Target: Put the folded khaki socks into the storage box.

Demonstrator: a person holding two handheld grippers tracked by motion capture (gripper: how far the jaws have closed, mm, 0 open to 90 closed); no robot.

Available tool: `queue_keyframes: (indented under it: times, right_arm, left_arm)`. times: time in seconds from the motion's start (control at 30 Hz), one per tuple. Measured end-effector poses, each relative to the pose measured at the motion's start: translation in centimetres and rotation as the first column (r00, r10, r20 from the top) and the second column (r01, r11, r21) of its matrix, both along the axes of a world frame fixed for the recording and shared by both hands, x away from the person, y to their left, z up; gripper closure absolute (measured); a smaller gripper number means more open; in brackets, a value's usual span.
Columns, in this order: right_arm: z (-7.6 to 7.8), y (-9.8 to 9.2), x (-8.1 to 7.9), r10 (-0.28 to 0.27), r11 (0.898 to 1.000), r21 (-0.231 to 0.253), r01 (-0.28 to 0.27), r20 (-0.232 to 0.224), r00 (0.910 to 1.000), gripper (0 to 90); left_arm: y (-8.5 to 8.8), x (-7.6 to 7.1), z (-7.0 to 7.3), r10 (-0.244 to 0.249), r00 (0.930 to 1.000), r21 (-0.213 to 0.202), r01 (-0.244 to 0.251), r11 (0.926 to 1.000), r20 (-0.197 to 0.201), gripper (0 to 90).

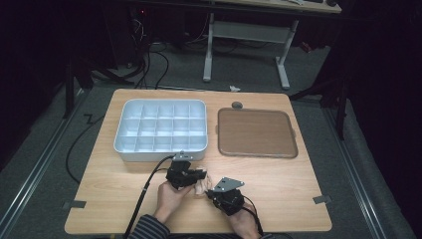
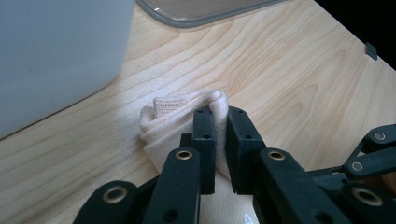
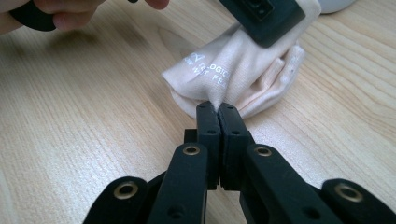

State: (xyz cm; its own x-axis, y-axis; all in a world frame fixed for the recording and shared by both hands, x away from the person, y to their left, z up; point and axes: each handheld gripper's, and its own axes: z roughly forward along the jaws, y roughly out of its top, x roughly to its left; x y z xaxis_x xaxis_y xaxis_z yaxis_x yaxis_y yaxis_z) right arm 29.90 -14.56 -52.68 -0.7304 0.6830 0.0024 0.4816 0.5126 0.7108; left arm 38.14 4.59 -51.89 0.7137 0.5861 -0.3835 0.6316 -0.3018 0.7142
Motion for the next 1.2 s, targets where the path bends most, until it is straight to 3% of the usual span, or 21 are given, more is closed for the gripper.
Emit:
queue_keyframes:
  times: [0.23,0.4,0.63,0.93,1.03,1.13,1.2]
  right_arm:
    - [-0.1,-0.1,0.2,-0.008,1.000,0.028,0.008,-0.013,0.9999,89.2]
    - [0.0,-0.1,0.3,-0.002,1.000,0.028,0.003,-0.020,0.9998,89.1]
    - [0.0,-0.2,0.3,0.004,1.000,0.026,-0.004,-0.024,0.9997,88.9]
    - [0.0,-0.6,0.3,0.006,1.000,0.020,-0.005,-0.033,0.9994,86.1]
    - [0.4,-0.9,0.0,0.002,0.999,0.047,-0.001,-0.027,0.9996,79.2]
    - [0.9,-1.2,-0.1,-0.004,0.997,0.071,0.005,-0.012,0.9999,79.5]
    - [2.2,-1.4,-0.3,-0.010,0.994,0.108,0.008,0.014,0.9999,84.0]
  left_arm:
    - [0.5,-0.4,0.7,0.012,0.9996,-0.027,-0.011,0.9996,0.025,68.3]
    - [1.5,-0.5,1.4,0.049,0.9979,-0.040,-0.048,0.9981,0.043,62.9]
    - [1.8,0.1,0.7,0.084,0.9962,-0.003,-0.084,0.9965,0.020,53.2]
    - [0.7,0.5,-0.7,0.082,0.9966,0.040,-0.082,0.9958,-0.002,52.0]
    - [0.6,0.5,-0.7,0.084,0.9965,0.055,-0.084,0.9950,0.004,52.1]
    - [0.6,0.5,-0.7,0.084,0.9965,0.059,-0.084,0.9947,0.003,52.1]
    - [0.5,0.4,-0.6,0.084,0.9964,0.067,-0.085,0.9942,0.009,52.1]
